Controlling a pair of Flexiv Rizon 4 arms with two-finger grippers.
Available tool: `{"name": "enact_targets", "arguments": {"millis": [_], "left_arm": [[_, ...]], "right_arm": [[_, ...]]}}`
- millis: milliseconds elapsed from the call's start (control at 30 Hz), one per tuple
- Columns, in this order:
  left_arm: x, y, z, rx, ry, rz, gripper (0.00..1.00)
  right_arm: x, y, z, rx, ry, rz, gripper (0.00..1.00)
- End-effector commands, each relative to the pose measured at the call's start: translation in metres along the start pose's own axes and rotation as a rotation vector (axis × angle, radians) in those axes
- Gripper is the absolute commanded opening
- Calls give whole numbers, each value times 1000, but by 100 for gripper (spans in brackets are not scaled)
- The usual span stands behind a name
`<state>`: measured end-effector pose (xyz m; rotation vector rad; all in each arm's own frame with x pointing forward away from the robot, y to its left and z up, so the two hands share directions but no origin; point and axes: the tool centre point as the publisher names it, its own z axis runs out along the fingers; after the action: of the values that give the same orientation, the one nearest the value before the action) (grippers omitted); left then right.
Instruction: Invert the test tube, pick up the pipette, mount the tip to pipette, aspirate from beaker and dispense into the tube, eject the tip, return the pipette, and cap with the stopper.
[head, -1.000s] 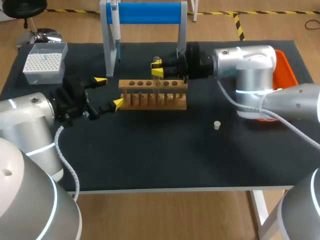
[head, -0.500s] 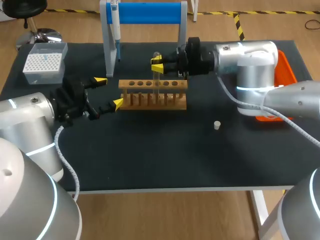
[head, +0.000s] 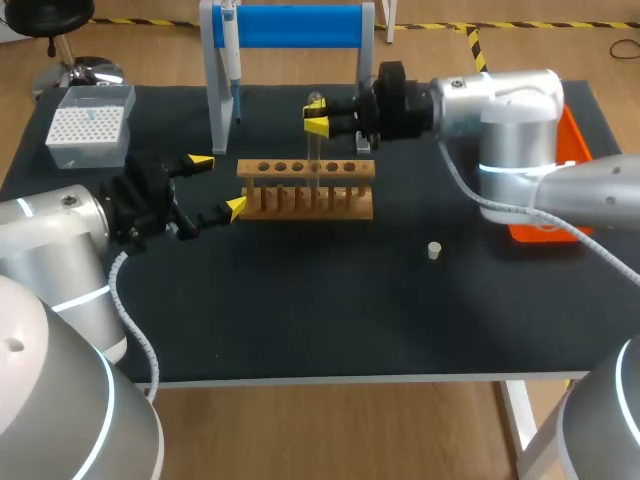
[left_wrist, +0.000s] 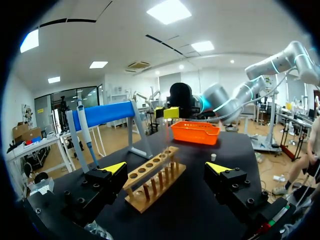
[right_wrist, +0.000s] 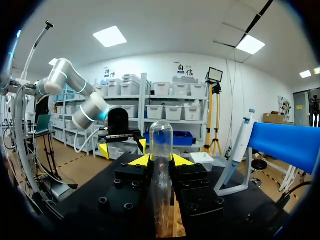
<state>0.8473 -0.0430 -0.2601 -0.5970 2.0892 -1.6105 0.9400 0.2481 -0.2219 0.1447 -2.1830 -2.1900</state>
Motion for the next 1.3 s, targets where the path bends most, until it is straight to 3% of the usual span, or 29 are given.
{"name": "enact_targets", "arguments": {"millis": [33, 333, 533, 1300], "left_arm": [[1, 0, 1, -1, -5, 1, 100], [1, 0, 1, -1, -5, 1, 100], [1, 0, 1, -1, -5, 1, 100], [1, 0, 1, -1, -5, 1, 100]], "right_arm": [[7, 12, -3, 10, -8, -2, 0], [27, 38, -19, 33, -29, 12, 0], [54, 64, -38, 26, -42, 14, 0], [54, 64, -38, 26, -42, 14, 0]]}}
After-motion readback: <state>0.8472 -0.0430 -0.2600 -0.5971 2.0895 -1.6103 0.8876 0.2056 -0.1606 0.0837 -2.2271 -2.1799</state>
